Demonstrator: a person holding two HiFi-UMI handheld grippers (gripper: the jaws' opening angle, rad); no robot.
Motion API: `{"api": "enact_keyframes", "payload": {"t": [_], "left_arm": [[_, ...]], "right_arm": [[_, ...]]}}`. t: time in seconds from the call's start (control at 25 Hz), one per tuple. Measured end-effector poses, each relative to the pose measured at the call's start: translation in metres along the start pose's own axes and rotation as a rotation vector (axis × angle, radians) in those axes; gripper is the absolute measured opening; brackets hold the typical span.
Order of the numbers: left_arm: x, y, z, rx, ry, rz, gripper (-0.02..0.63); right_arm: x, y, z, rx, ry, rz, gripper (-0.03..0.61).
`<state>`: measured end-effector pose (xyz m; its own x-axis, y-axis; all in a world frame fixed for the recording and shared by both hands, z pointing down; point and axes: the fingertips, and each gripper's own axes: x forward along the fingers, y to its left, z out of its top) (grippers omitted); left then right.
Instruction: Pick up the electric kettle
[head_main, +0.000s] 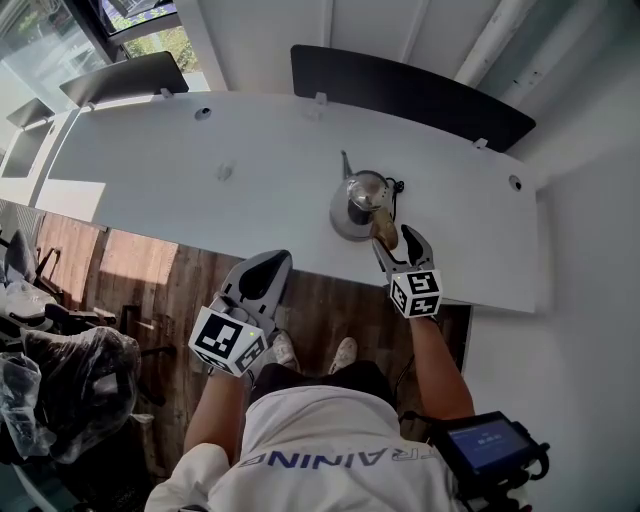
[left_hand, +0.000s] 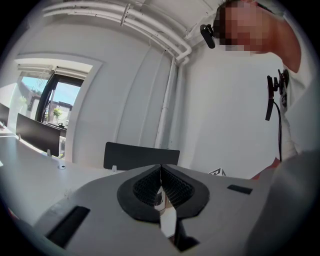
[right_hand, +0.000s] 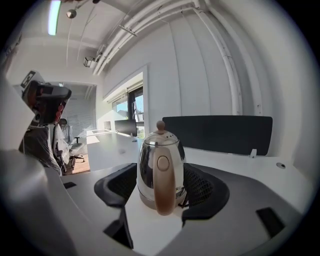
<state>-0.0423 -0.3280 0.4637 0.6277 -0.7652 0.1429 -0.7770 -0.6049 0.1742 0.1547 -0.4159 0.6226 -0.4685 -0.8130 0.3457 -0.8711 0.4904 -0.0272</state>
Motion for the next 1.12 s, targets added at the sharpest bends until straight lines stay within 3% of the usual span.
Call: {"api": "enact_keyframes", "payload": {"t": [0.36, 0.68, 0.84, 1.12], "left_arm": [[-0.01, 0.012, 0.005, -0.013, 0.002, 0.025, 0.015], [-0.013, 0.019, 0.01, -0.014, 0.008, 0.029, 0.015], [-0.014, 0.021, 0.01, -0.017, 0.016, 0.032, 0.015], [-0.016, 0.021, 0.011, -0.022, 0.021, 0.033, 0.015]], "right_arm": [[0.015, 0.006, -0.024, -0.012, 0.061, 0.015, 0.275], [0.018, 0.012, -0.022, -0.027, 0.046, 0.0, 0.266], [0.018, 0.01, -0.014, -0.041, 0.014, -0.031, 0.157], [0.015, 0.012, -0.006, -0.049, -0.035, -0.043, 0.12]]}}
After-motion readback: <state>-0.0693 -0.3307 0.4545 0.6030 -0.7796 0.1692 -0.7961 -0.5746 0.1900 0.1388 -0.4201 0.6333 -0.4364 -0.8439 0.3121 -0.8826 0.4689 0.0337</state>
